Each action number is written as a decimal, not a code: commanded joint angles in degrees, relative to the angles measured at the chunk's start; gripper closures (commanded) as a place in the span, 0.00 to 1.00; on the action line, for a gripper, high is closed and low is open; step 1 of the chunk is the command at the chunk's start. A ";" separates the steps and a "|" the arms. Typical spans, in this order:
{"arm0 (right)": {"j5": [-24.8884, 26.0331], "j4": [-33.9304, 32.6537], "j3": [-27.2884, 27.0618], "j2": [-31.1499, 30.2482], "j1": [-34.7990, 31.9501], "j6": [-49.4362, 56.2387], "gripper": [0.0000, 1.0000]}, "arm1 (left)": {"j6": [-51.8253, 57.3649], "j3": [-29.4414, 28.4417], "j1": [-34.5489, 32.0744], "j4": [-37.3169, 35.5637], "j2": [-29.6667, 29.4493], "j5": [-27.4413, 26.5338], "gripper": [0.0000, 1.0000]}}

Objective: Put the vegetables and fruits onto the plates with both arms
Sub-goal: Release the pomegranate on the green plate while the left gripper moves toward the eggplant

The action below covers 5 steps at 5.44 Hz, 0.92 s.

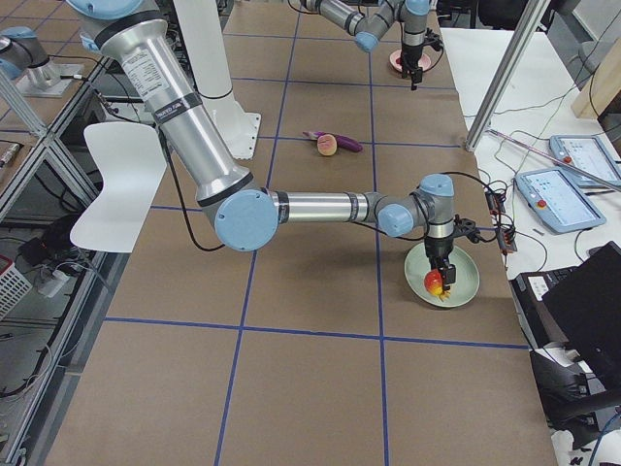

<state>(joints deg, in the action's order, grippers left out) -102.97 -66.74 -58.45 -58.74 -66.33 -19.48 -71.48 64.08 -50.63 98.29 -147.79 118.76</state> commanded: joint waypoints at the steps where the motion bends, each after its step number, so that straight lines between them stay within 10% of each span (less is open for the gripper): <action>1: -2.12 -0.41 -0.87 1.68 -1.33 -0.21 0.00 | -1.74 2.96 4.03 0.24 -0.04 -0.02 0.00; 5: -28.47 -5.50 -10.16 0.47 -4.86 -14.66 0.00 | 6.57 3.68 12.38 0.33 -1.44 -0.54 0.01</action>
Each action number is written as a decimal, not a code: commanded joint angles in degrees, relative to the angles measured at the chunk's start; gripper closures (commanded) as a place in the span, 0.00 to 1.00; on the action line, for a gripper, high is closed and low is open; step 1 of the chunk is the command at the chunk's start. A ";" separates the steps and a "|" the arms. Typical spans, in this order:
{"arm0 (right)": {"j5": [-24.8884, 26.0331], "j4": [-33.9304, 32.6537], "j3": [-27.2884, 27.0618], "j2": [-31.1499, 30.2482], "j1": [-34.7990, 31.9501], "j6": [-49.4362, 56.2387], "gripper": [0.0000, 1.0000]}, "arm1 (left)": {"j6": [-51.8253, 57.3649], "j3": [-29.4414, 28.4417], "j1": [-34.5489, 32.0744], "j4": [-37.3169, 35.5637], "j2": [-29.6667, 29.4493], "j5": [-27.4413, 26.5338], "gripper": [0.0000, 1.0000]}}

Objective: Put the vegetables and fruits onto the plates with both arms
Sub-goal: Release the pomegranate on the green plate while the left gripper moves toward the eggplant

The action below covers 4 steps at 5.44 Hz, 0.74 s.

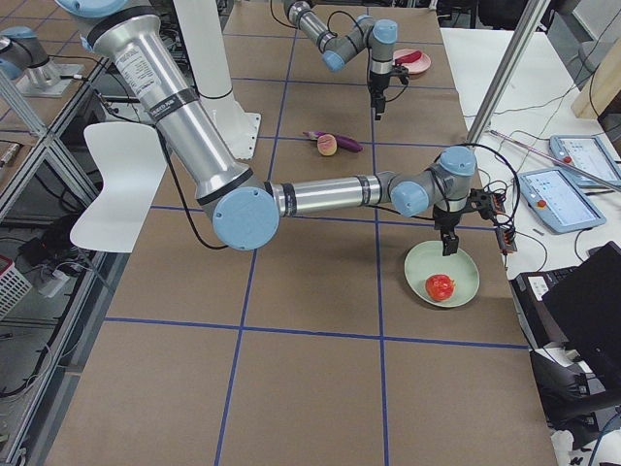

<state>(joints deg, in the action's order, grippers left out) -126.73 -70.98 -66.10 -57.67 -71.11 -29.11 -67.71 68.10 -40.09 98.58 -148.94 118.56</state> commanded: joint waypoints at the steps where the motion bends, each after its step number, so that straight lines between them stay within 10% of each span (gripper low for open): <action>1: -8.23 -1.27 -4.98 -2.25 -0.09 -8.12 0.00 | 3.37 -0.86 4.12 0.38 -0.64 -2.35 0.01; 4: -11.70 -1.27 -6.50 -3.94 -0.26 -9.03 0.00 | 3.64 -3.49 7.47 2.92 -0.74 -5.26 0.01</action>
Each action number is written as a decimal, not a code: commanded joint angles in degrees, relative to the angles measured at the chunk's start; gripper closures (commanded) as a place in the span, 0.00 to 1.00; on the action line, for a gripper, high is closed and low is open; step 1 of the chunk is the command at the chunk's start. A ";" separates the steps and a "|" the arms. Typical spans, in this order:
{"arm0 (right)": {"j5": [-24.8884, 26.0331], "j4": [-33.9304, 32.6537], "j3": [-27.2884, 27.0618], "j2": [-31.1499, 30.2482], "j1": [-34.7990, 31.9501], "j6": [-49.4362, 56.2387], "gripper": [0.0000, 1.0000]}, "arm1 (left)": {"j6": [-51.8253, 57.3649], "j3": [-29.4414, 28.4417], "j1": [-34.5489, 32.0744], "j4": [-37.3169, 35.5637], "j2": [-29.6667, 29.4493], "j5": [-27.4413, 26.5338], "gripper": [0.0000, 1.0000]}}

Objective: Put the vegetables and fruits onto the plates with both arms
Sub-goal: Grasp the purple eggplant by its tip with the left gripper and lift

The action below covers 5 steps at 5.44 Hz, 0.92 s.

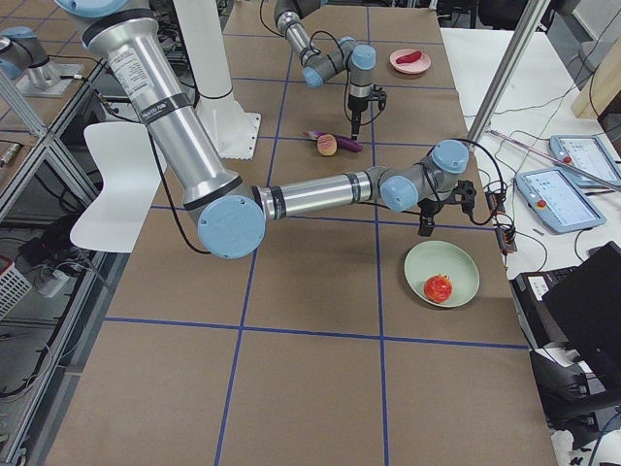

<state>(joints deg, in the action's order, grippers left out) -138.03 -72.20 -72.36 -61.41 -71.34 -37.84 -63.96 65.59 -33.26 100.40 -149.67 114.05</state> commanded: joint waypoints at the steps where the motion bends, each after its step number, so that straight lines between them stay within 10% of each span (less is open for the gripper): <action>1: -0.57 0.12 -0.24 -0.11 -0.03 -2.40 0.00 | -0.29 -2.56 1.52 2.85 -0.01 -1.98 0.01; 3: -1.36 0.04 -0.24 -0.11 -0.03 -2.59 0.00 | -0.29 -3.54 2.58 3.65 -0.01 -2.86 0.01; 4: -1.36 0.04 -0.24 -0.11 -0.03 -2.59 0.00 | -0.46 -3.54 2.67 3.74 -0.01 -2.87 0.22; 5: -1.45 0.04 -0.24 -0.03 -0.03 -2.59 0.00 | -0.55 -3.45 2.93 3.83 -0.01 -2.87 0.99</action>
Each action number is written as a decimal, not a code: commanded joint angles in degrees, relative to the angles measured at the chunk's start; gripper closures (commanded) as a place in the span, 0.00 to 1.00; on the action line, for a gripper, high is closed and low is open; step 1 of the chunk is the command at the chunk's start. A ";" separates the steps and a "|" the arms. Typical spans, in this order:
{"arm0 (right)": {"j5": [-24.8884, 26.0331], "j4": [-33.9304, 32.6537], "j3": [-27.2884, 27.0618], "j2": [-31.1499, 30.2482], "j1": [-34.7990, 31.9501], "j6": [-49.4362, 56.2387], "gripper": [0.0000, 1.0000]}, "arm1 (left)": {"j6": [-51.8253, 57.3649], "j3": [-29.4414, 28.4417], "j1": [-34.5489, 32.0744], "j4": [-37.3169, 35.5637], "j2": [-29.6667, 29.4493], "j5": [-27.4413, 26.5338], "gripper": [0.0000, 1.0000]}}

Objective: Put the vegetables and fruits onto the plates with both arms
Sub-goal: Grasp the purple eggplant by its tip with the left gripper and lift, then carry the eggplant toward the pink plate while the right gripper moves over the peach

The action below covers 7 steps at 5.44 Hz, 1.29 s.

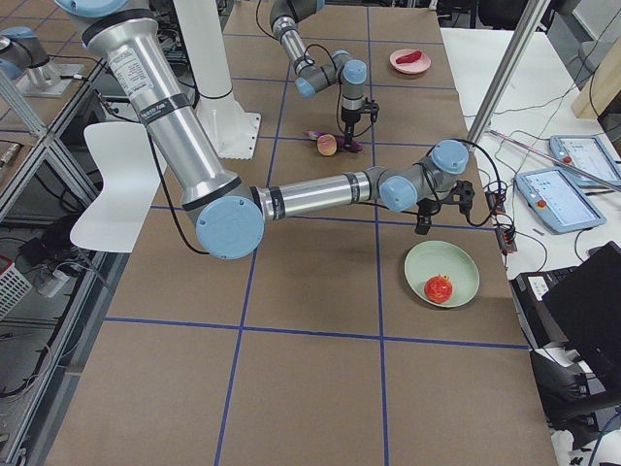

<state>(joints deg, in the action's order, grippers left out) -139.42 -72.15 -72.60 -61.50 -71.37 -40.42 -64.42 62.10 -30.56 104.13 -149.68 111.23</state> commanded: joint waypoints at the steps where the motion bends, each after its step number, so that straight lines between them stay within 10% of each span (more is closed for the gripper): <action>1: -0.07 -0.09 -0.09 0.32 0.00 -0.10 0.00 | -0.10 0.47 -0.46 -0.06 0.00 -0.05 1.00; 7: 5.95 -2.79 -17.17 0.77 13.74 -23.37 0.00 | 19.55 0.39 -23.45 -6.30 1.83 11.38 1.00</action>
<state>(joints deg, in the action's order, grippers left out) -136.73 -73.11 -85.34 -60.66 -62.44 -60.92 -49.17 62.67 -50.43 99.12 -148.62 122.05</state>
